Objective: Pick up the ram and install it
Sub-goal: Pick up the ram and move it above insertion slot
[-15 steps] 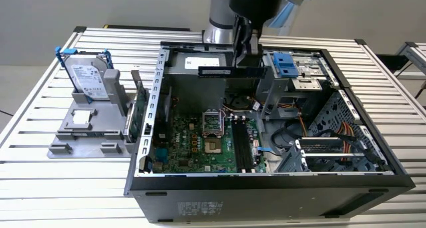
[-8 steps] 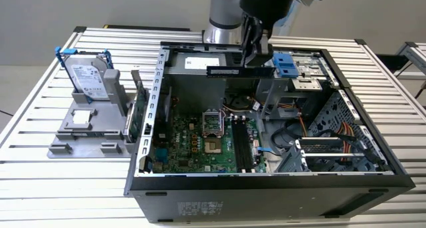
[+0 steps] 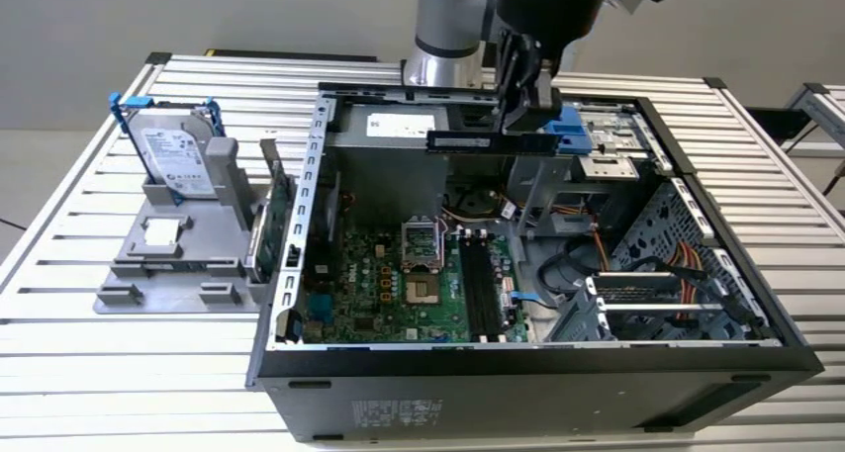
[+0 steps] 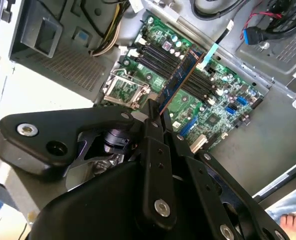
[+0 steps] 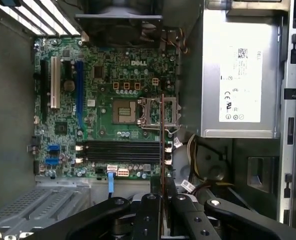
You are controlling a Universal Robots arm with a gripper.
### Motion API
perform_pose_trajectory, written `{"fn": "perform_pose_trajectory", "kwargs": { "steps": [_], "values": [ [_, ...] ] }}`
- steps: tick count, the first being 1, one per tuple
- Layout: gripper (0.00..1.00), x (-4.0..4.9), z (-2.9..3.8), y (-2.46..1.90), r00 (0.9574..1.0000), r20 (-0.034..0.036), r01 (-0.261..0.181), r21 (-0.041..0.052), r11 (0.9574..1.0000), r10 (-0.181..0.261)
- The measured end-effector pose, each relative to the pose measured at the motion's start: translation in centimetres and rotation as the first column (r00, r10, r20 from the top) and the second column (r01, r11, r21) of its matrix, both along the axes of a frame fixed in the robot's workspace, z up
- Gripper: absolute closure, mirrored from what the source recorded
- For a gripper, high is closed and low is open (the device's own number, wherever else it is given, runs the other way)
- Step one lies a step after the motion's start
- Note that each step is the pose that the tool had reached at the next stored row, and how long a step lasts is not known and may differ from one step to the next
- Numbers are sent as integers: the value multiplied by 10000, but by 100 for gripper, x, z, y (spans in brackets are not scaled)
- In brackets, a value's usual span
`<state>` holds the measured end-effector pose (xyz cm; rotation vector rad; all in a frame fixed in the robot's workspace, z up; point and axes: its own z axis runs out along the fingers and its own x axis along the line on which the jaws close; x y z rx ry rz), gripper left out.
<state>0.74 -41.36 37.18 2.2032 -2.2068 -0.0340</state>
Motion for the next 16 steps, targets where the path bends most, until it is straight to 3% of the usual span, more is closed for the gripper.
{"fn": "perform_pose_trajectory", "kwargs": {
  "steps": [6,11,16],
  "values": [
    [100,77,0,-14,10000,-10,59,1,10000,-59],
    [100,80,0,-18,10000,-16,67,1,10000,-67],
    [100,99,0,-73,10000,-19,70,0,10000,-70]
  ]
}}
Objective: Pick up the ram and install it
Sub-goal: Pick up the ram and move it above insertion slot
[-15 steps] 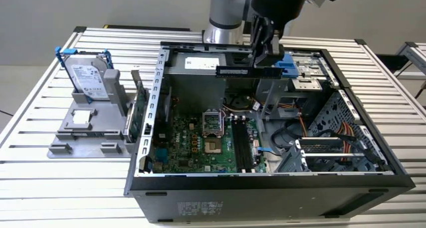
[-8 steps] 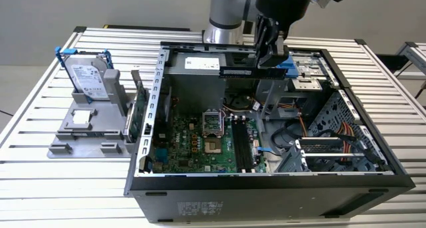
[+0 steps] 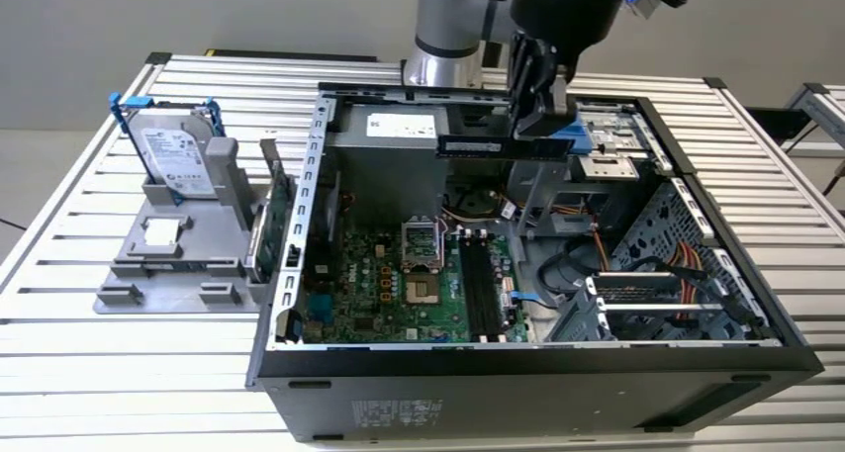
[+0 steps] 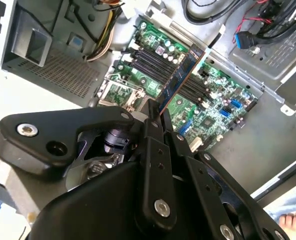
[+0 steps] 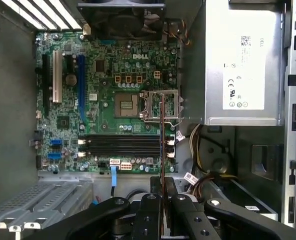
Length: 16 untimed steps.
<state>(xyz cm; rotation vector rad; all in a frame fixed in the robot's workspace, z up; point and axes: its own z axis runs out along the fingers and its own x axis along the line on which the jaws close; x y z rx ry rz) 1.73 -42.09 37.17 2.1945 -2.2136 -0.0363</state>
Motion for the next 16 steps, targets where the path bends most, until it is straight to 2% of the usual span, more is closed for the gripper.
{"fn": "perform_pose_trajectory", "kwargs": {
  "steps": [3,11,13,16],
  "values": [
    [100,15,0,-28,10000,-3,4,1,10000,-4],
    [100,39,-1,-46,10000,-3,5,0,10000,-5],
    [100,67,-1,-71,10000,-3,4,0,10000,-4],
    [100,68,-1,-72,10000,-3,4,0,10000,-4]
  ]
}}
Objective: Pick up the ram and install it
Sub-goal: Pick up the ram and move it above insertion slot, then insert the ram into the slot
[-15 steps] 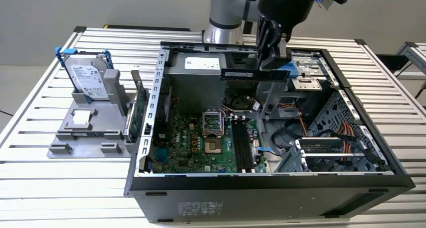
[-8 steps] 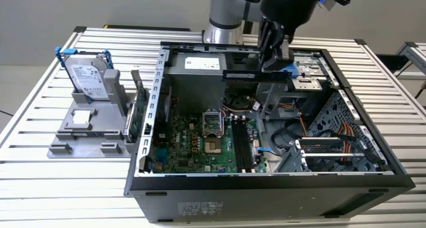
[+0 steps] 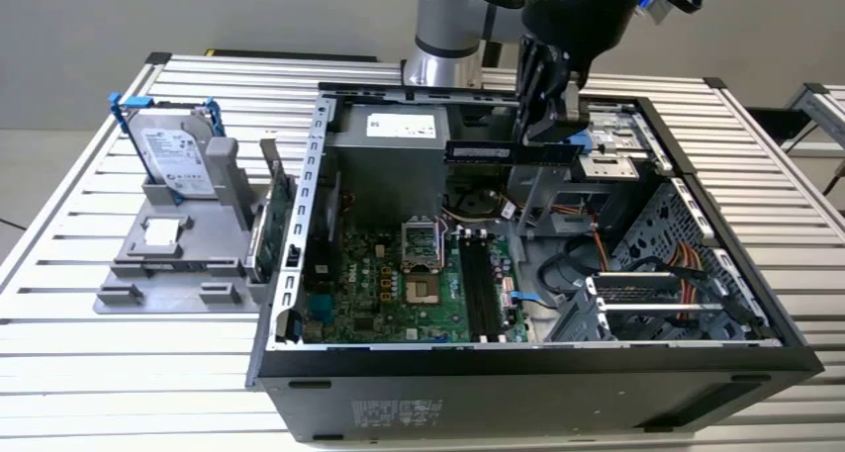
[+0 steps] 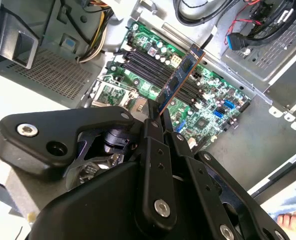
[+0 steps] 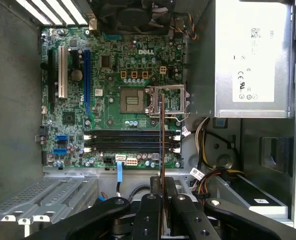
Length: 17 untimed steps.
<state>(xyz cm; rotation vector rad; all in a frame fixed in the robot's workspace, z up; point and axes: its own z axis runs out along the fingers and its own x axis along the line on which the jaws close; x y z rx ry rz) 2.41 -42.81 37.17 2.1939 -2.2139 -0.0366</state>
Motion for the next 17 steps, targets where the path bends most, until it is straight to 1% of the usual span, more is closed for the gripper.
{"fn": "perform_pose_trajectory", "kwargs": {
  "steps": [10,12,17],
  "values": [
    [100,0,0,-24,10000,0,1,0,10000,-1],
    [100,0,0,-40,10000,0,0,0,10000,0],
    [100,0,0,-95,10000,-2,31,0,10000,-31]
  ]
}}
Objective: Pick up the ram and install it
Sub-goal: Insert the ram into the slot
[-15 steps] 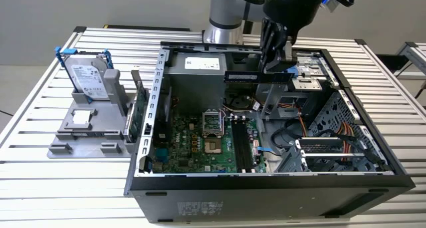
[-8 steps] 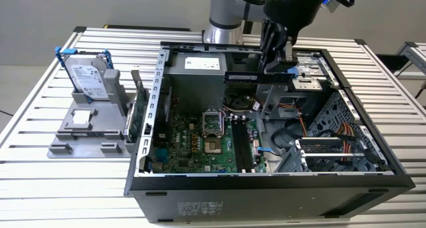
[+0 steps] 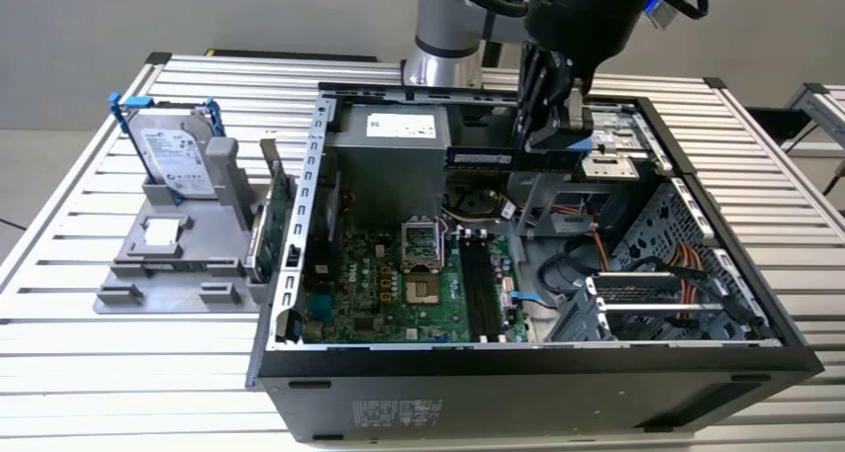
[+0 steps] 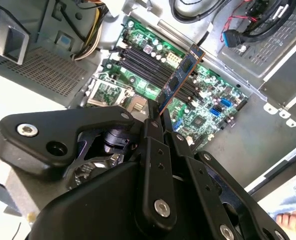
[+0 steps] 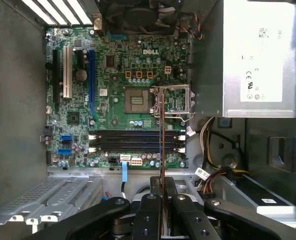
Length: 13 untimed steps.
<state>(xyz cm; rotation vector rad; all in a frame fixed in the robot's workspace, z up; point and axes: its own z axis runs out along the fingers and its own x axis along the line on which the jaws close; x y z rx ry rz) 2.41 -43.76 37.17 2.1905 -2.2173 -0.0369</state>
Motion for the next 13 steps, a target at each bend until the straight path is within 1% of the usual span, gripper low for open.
{"fn": "perform_pose_trajectory", "kwargs": {
  "steps": [3,5,6,10,13],
  "values": [
    [100,0,0,-22,9999,-2,134,0,9999,-134],
    [100,0,0,-34,9994,-3,340,-1,9994,-340],
    [100,0,0,-39,9978,-3,666,-1,9978,-666],
    [100,0,0,-41,9943,-4,1063,-1,9943,-1063],
    [100,0,-1,-42,9907,-3,1358,0,9907,-1358]
  ]
}}
